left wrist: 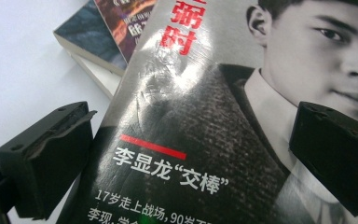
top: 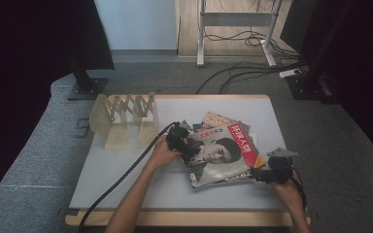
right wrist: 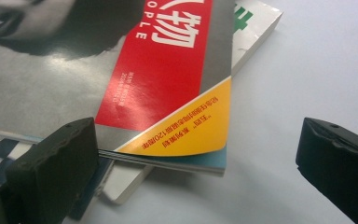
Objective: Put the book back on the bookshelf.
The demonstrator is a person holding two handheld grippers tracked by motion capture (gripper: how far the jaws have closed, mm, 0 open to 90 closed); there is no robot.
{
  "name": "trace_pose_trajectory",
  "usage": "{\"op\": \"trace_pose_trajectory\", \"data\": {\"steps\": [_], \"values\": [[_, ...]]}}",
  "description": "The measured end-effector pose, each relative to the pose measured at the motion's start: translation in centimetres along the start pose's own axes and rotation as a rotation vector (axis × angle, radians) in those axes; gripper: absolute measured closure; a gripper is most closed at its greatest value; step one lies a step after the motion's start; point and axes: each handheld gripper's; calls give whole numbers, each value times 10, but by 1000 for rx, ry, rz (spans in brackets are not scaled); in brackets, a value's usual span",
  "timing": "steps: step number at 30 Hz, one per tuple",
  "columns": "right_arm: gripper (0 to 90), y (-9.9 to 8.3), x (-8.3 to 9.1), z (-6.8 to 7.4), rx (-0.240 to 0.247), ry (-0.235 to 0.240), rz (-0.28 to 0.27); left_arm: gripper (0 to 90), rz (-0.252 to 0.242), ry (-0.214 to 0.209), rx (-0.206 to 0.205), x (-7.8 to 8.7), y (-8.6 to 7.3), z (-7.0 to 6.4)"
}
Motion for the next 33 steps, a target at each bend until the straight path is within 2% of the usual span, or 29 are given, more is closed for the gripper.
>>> {"op": "trace_pose_trajectory", "data": {"steps": [13,19,33], "values": [[0,11,-11,-12,-9,-52,8,0,8,0,4,9,-11,-13],[0,16,-17,-19,-25,-64,11,0,-5,1,13,12,-17,-20],[0,26,-30,-32,-59,-85,17,0,12,7,0,21,-26,-42]]}}
Point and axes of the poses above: each handheld gripper's, and its own axes: x roughly backward along the jaws, y roughly out of its top, z roughly to its left, and after that the axes turned 5 degrees about -x, right-handed
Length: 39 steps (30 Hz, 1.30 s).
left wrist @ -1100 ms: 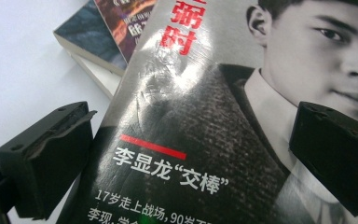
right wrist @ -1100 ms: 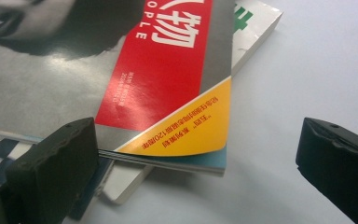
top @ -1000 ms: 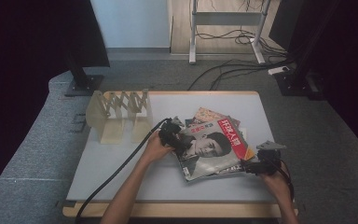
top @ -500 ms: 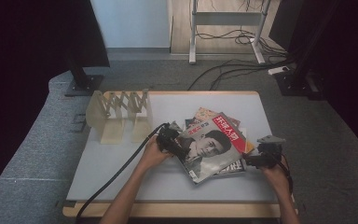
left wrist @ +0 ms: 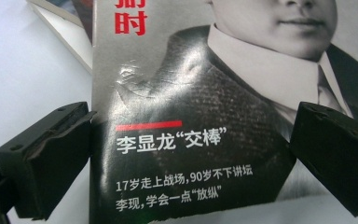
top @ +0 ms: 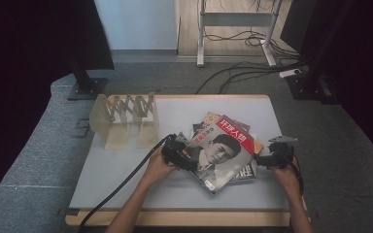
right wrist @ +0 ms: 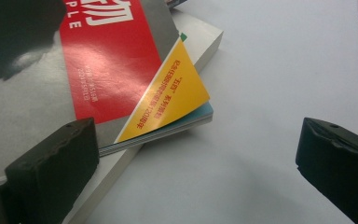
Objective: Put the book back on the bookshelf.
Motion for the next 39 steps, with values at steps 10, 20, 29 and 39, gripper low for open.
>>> {"op": "trace_pose_trajectory", "data": {"steps": [10,20,29,39], "values": [[0,7,-6,-4,-9,-23,5,0,-4,-9,-3,4,-7,-15],[0,14,-14,-8,-28,-24,5,6,-5,-30,14,10,-16,-26],[6,12,-7,-5,-13,-14,-1,12,1,-30,25,14,-27,-30],[6,3,-1,6,16,8,-1,48,-64,-50,21,26,-35,-30]]}}
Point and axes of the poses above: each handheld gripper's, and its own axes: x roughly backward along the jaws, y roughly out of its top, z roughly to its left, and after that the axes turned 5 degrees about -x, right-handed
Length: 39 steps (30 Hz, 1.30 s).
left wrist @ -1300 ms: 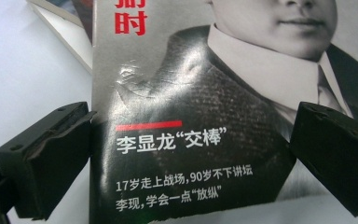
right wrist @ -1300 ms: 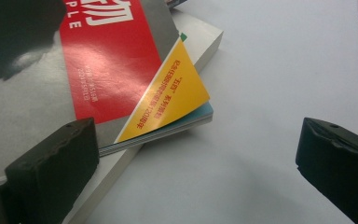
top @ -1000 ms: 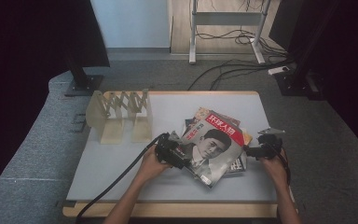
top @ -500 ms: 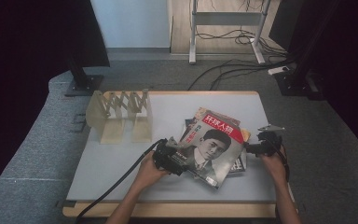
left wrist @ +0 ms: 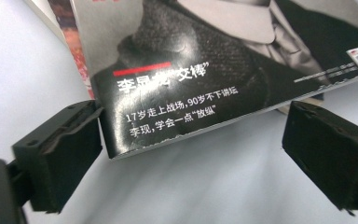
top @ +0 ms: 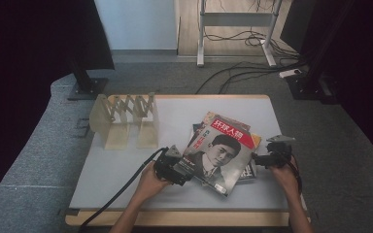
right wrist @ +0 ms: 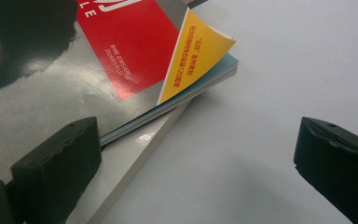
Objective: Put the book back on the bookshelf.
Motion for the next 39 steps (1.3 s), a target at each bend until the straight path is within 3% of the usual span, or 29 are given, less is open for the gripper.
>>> {"op": "trace_pose_trajectory", "data": {"steps": [3,9,21,29,33,34,37,39], "values": [[6,0,0,0,-3,3,3,58,-21,2,-7,3,1,-1],[6,-2,0,0,-6,8,3,46,-5,16,-22,3,0,-5],[5,-2,4,1,2,12,1,34,12,-34,-39,2,-1,-19],[6,-3,6,-1,1,5,0,3,5,-89,-45,-2,-3,-30],[5,-2,7,-2,3,6,0,16,11,-93,-53,-1,-3,-30],[5,-2,7,-2,3,7,0,18,15,-93,-36,1,-2,-26],[4,-2,7,-2,5,7,0,3,19,-7,-9,3,-1,-13],[4,-2,8,-2,7,8,0,0,24,10,2,3,-1,-8]]}}
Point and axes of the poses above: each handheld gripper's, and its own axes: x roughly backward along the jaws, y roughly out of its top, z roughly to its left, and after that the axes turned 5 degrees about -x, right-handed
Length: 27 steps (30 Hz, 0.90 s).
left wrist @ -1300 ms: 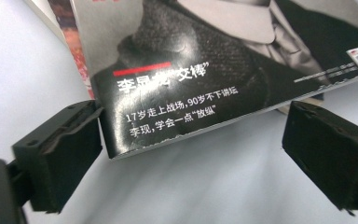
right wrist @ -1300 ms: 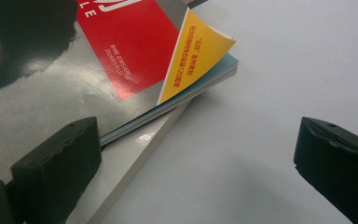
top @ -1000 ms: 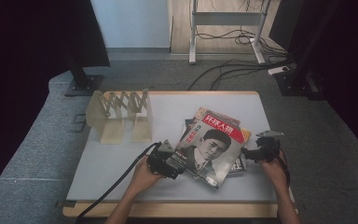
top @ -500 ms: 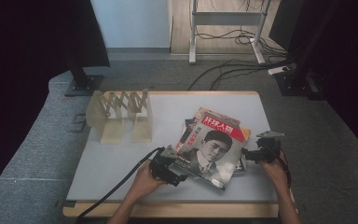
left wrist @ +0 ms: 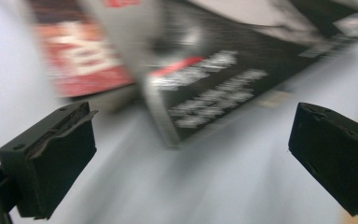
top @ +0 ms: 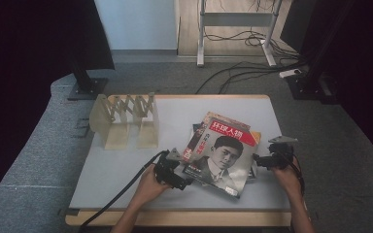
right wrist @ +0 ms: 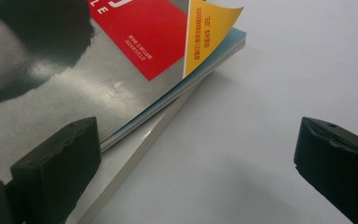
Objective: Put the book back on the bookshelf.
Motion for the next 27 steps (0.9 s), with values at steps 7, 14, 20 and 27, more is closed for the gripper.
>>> {"op": "trace_pose_trajectory", "data": {"steps": [7,14,20,27], "values": [[4,-1,2,-3,-4,-1,4,0,-12,42,75,-4,-1,31],[4,-3,4,-6,-10,-4,1,0,-11,15,97,-8,-4,41],[4,-2,6,-6,-9,0,-2,0,-25,36,98,-12,-11,38],[3,2,5,-3,-9,15,-9,0,-37,35,116,-17,-16,37]]}}
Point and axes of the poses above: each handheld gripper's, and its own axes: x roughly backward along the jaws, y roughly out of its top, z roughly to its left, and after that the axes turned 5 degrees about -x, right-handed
